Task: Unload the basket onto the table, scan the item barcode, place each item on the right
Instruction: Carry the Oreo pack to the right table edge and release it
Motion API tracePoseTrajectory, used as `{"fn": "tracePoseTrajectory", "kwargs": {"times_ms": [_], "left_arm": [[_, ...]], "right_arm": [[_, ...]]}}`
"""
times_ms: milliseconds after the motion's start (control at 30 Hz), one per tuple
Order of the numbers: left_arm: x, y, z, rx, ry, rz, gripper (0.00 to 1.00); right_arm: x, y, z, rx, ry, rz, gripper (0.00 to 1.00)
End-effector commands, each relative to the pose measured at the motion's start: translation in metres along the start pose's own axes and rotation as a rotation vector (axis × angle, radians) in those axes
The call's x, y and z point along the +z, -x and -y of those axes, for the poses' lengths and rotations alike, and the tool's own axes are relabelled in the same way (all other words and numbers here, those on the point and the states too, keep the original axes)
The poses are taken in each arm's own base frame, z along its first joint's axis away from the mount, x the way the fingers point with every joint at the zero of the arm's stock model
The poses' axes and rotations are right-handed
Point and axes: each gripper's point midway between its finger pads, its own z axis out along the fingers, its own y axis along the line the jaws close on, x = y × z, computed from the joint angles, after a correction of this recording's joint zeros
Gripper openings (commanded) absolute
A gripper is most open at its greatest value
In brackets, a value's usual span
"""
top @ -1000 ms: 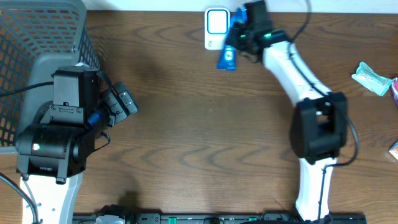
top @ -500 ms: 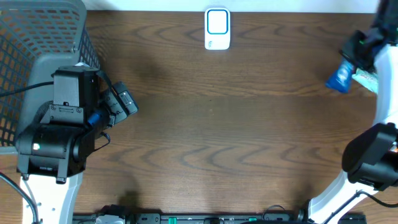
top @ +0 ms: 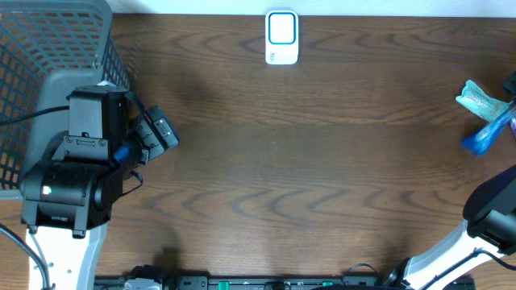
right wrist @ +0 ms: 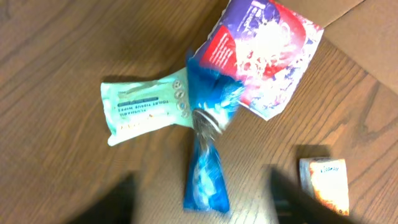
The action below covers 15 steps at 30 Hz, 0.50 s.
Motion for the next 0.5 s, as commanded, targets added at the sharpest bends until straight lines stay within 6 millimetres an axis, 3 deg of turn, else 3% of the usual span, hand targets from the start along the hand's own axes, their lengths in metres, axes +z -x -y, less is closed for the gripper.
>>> {"fn": "tracePoseTrajectory", "kwargs": {"times_ms": [0,133,200,267,367,467], "left_arm": [[-0.001,0.003,-0.002,-0.002,0.011,0.01,0.98],[-0.001,0.003,-0.002,-0.002,0.011,0.01,0.98],[-0.001,0.003,-0.002,-0.002,0.011,0.01,0.98],[-0.001,0.003,-0.002,-0.002,0.011,0.01,0.98],[-0.001,0.003,-0.002,-0.002,0.011,0.01,0.98],[-0.001,0.003,-0.002,-0.002,0.011,0.01,0.98]], "right_arm": [[0.01,-0.002,0.007,-0.022,-0.029,-0.013,0.79],[0.019,-0.016,0.002,-0.038,-0.008,-0.073,0.82],[0.023,-0.032,-0.013,-0.07,0.073,-0.143,0.82],[0.019,-0.045,-0.025,-0.081,0.14,-0.201,0.75],[0.008,-0.056,-0.041,-0.032,0.217,-0.249,0.75],[-0.025,-0.059,-0.07,-0.025,0.388,-0.27,0.75]]}}
